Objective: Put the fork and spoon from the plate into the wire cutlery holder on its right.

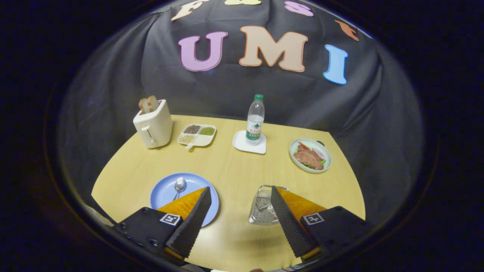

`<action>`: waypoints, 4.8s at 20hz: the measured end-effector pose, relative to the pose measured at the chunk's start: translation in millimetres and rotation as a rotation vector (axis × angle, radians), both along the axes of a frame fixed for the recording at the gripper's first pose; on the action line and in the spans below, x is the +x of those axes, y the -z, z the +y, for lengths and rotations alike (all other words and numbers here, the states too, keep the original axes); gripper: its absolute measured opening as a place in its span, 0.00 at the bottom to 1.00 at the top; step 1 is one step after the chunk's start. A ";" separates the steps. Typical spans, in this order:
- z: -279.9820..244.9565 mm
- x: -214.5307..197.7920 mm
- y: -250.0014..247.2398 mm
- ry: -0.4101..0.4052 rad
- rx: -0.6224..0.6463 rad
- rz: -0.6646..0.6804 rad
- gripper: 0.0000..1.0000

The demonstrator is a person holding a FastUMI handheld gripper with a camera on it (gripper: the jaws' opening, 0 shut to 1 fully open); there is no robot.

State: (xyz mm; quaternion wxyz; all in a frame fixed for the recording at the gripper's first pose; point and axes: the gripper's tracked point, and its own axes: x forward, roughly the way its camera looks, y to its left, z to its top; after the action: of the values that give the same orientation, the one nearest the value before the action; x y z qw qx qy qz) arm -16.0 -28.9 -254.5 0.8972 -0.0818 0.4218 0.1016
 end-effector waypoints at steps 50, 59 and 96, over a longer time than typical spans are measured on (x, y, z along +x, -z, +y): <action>136.6 -126.6 165.4 -0.238 -0.072 0.323 0.13; 102.9 -93.0 118.3 -0.227 -0.049 0.335 0.12; -129.2 -35.4 19.7 -0.466 -0.407 0.773 0.12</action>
State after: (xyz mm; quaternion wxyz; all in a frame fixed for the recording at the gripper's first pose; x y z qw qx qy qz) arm -51.4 -158.0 -274.2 0.5944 -0.3040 0.7054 0.2382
